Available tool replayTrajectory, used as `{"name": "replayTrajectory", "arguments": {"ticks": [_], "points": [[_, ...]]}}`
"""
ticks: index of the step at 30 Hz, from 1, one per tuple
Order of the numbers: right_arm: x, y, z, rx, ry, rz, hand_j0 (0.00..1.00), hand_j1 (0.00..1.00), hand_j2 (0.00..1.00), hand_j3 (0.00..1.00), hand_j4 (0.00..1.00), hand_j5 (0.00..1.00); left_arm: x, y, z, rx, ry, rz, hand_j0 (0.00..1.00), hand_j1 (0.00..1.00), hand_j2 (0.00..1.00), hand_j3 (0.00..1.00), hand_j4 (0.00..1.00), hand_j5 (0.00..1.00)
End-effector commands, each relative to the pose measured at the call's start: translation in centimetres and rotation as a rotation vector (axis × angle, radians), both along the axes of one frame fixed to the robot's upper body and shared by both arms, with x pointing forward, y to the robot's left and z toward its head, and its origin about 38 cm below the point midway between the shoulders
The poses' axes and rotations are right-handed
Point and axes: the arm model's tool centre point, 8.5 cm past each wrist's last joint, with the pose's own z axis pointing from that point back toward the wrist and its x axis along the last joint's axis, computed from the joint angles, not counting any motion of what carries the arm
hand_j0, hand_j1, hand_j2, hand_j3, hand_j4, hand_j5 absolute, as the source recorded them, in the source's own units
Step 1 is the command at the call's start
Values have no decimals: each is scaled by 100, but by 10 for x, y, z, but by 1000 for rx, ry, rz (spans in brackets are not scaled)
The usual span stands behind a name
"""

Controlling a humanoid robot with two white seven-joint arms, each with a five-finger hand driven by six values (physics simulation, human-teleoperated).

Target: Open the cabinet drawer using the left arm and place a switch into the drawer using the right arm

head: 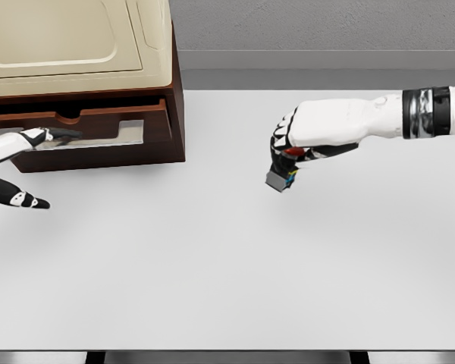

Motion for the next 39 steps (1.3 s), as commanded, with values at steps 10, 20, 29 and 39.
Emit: {"name": "replayTrajectory", "arguments": {"ticks": [10, 20, 29, 39], "points": [[13, 17, 1, 20, 9, 5, 49, 49, 49, 49, 49, 49, 4, -8, -15, -49, 16, 4, 100, 100, 100, 100, 100, 100], [13, 32, 3, 24, 5, 37, 49, 49, 49, 49, 49, 49, -2, -10, -17, -37, 52, -27, 100, 100, 100, 100, 100, 100], [14, 47, 22, 45, -18, 70, 49, 49, 49, 49, 49, 49, -10, -13, -8, -23, 74, -64, 100, 100, 100, 100, 100, 100], [22, 69, 37, 58, -42, 96, 49, 49, 49, 49, 49, 49, -20, -19, -1, -15, 91, -104, 100, 100, 100, 100, 100, 100]]}}
